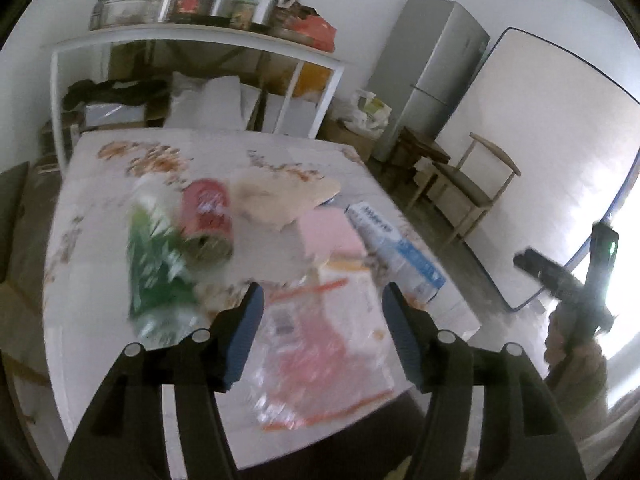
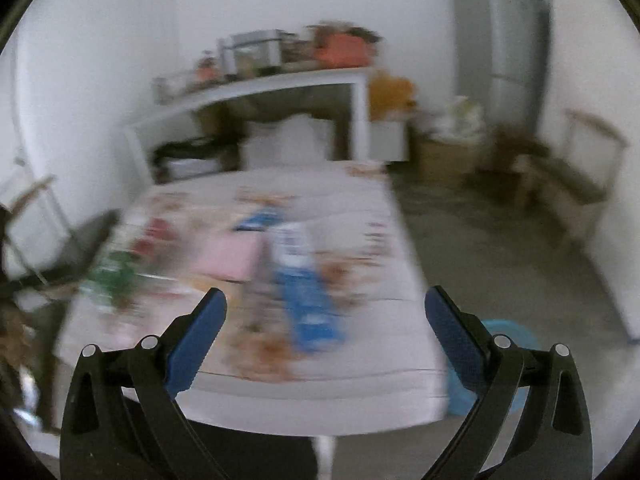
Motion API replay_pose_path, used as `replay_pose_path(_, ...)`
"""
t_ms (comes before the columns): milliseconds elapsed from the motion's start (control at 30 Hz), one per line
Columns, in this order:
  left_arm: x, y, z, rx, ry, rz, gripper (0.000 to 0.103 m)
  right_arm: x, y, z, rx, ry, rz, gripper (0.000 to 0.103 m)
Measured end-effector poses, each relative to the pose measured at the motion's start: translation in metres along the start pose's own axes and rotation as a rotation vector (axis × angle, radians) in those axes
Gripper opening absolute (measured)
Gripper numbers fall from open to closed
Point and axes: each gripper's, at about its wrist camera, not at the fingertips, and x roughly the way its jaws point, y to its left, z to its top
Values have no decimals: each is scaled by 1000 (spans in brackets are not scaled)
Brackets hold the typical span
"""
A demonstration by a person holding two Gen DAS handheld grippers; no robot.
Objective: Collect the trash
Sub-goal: 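Return both tools to the table above the medicine box and wrappers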
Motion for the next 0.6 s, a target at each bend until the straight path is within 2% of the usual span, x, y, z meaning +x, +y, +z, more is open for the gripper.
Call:
replay_pose_path(200, 8, 1, -60, -10, -16, 4, 63, 36, 47, -8, 32, 151, 168, 95)
replay_pose_path(300, 15, -14, -78, 112, 3, 38, 64, 55, 65, -14, 57, 230, 217, 95)
replay_pose_path(467, 41, -52, -100, 412, 26, 168, 68, 82, 86, -14, 134, 350, 278, 92)
replay_pose_path(600, 68, -69, -116, 556, 34, 272, 68, 107, 95, -12, 188, 422, 295, 90)
